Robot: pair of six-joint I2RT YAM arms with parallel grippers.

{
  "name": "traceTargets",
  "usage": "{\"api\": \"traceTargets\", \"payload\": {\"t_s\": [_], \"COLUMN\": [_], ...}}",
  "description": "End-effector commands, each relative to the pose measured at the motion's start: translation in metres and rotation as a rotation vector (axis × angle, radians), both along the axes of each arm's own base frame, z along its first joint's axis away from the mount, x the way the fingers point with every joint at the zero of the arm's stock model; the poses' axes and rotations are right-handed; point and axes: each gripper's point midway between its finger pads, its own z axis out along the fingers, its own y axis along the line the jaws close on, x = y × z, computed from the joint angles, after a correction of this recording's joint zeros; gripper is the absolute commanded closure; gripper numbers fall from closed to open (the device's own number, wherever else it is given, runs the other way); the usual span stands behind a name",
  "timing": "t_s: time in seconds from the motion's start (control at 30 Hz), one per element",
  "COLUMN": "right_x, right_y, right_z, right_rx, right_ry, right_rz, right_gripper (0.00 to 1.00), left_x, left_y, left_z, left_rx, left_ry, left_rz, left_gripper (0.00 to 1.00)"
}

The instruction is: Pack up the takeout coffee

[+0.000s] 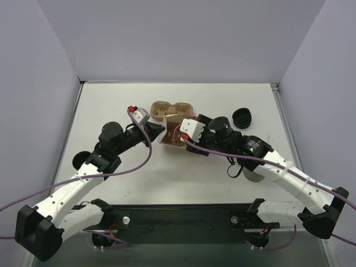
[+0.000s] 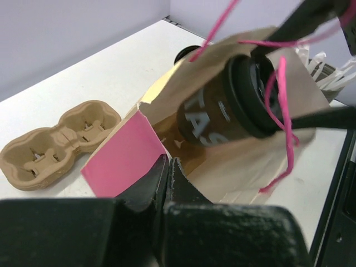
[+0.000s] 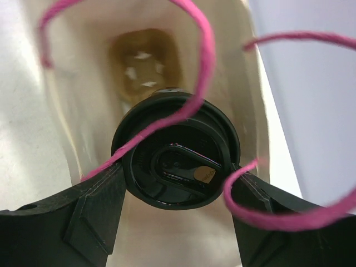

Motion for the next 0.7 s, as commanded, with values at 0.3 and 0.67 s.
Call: {"api": "traceTargets", "payload": {"t_s": [0.3, 0.67], "right_x": [-0.02, 0.0], "right_y": [0.0, -0.008], "right_z": [-0.025, -0.029], "right_rx": [-0.132, -0.14], "right_ry": [-0.123, -0.174], "right_rz": [0.092, 0.013], "right_gripper": [0.57, 0.57], "left_x": [-0.003, -0.011], "left_y": [0.005, 0.002], "left_z": [0.018, -0.005], "left_rx": [-0.054, 0.014], "left_ry": [-0.123, -0.171], "left_rz": [0.019, -0.023], "left_gripper": [1.0, 1.0]}}
